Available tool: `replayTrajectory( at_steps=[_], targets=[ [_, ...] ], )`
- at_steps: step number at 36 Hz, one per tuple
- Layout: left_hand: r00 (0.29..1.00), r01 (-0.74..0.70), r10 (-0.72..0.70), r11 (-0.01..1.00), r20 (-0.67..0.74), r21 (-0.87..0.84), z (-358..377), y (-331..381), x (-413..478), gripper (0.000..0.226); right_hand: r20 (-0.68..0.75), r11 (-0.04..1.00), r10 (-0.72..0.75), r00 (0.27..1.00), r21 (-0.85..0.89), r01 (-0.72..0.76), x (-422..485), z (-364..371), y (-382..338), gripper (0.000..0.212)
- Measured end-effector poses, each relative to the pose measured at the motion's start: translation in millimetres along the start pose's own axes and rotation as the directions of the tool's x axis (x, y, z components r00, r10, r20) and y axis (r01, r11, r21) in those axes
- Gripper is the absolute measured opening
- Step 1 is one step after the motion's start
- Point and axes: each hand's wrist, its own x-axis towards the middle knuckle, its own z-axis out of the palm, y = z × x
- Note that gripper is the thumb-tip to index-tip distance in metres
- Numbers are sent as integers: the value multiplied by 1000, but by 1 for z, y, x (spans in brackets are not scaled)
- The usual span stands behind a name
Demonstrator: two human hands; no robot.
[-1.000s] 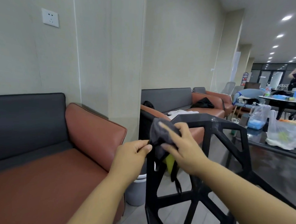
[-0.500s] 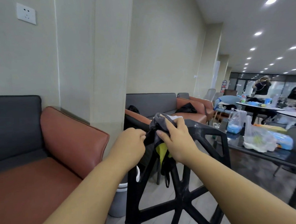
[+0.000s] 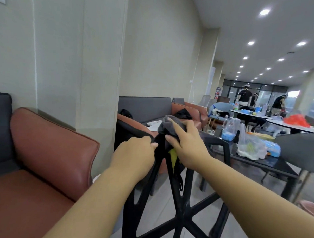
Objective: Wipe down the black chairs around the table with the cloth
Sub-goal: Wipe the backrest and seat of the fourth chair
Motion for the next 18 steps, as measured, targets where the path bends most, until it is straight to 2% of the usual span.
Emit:
replayTrajectory(
  at_steps=[2, 4, 7, 10, 12, 14, 16, 18],
  targets=[
    [999, -33, 35, 998, -31, 48, 1, 0, -1, 29, 10, 1000, 9, 1000, 21, -9, 0, 2, 11, 54],
    [998, -44, 47, 996, -46, 73, 2, -1, -1, 28, -13, 988, 152, 988, 35, -152, 2, 1, 28, 51],
    [997, -56, 61, 993, -47, 100, 5, 0, -1, 25, 6, 892, 451, 893, -32, -450, 7, -2, 53, 49],
    [998, -52, 57, 992, -37, 117, 8, 2, 0, 23, 8, 839, 537, 843, -104, -534, 7, -4, 61, 51],
    [998, -45, 51, 990, -37, 132, 8, 2, -1, 23, 14, 843, 537, 844, -40, -536, 7, -3, 54, 54],
    [998, -34, 40, 987, -39, 159, 8, 3, -1, 24, 10, 884, 466, 885, 51, -466, 6, -3, 41, 53],
    [999, -16, 24, 985, -40, 174, 5, 5, -3, 24, -10, 948, 300, 954, 113, -297, 3, -1, 27, 51],
    [999, -7, 14, 983, -40, 182, 1, 7, -3, 23, -17, 985, 127, 992, 118, -124, -2, 1, 19, 51]
  ],
)
